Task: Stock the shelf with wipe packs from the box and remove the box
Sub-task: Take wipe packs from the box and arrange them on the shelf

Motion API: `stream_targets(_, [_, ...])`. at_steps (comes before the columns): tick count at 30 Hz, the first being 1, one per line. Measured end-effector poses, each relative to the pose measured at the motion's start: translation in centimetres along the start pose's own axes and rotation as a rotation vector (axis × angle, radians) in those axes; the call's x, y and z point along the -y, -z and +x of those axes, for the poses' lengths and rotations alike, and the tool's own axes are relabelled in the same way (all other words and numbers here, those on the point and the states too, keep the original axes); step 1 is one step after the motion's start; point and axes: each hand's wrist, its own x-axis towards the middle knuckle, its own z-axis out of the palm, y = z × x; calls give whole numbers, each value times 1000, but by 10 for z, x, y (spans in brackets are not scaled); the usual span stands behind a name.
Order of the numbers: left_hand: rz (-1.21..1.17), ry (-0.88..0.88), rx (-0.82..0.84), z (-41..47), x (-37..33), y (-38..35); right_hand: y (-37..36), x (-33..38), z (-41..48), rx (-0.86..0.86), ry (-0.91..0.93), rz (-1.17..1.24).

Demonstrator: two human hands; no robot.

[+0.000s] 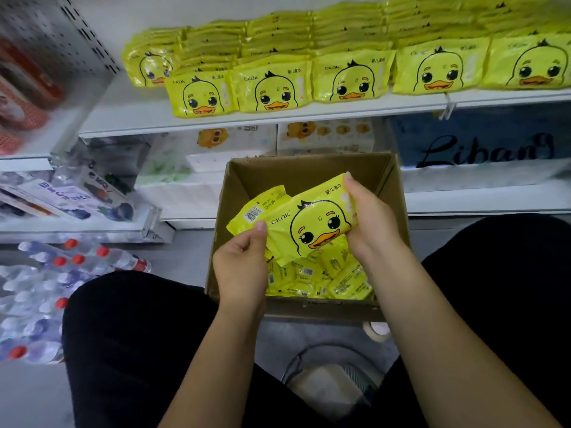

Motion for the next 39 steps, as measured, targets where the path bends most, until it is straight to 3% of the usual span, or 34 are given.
stream_targets(8, [122, -137, 32, 13, -18, 4, 11, 9, 11, -79, 39, -50])
stream_targets(18, [-152, 130, 112, 1, -40, 9, -11, 14, -9, 56, -174, 146])
stream_targets(24, [-173, 169, 127, -10, -24, 10, -19, 15, -16, 63, -202, 251])
stream_targets(30, [-276, 141, 33, -6, -33, 12, -16, 18, -26, 136, -174, 273])
stream_targets(35, [-346, 118, -6, -3, -43, 18, -20, 14, -32, 152, -80, 98])
stream_targets(39, [-392, 147, -35, -2, -45, 22, -23, 13, -36, 64, 73, -47])
